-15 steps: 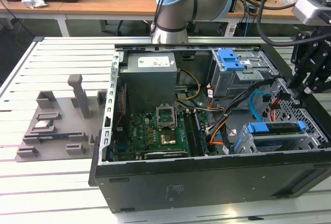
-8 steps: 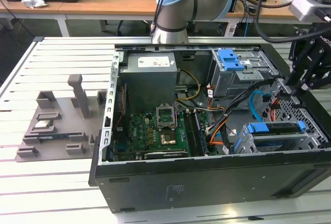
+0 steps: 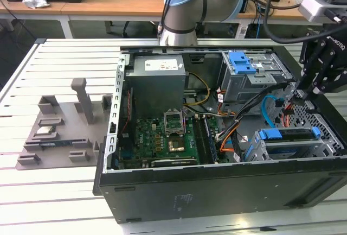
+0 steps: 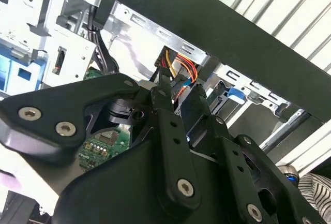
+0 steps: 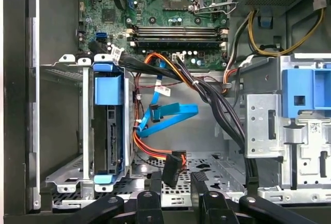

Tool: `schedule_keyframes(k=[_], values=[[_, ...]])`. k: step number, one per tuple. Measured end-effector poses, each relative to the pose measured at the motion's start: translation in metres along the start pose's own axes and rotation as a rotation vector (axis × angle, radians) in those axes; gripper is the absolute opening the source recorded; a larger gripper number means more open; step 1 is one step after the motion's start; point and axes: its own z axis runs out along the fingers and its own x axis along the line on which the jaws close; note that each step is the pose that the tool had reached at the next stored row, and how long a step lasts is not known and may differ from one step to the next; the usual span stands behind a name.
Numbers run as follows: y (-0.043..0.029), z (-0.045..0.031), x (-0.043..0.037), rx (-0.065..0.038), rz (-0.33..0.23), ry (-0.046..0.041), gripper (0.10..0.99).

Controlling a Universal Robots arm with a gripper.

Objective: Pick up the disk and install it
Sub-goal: 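Insert the first disk wire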

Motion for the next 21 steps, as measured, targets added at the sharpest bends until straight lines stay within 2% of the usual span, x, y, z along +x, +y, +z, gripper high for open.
schedule_keyframes(k=[10, 16, 17, 19, 20, 21], values=[[0.0032, 0.0156, 0.0023, 0.000, 0.000, 0.0085, 0.361], [0.0046, 0.0168, 0.0024, 0.000, 0.000, 0.0077, 0.361], [0.0046, 0.0168, 0.0024, 0.000, 0.000, 0.0073, 0.349], [0.0046, 0.0168, 0.0024, 0.000, 0.000, 0.0067, 0.216], [0.0046, 0.0168, 0.0024, 0.000, 0.000, 0.0065, 0.216], [0.0046, 0.0168, 0.0024, 0.000, 0.000, 0.0060, 0.173]])
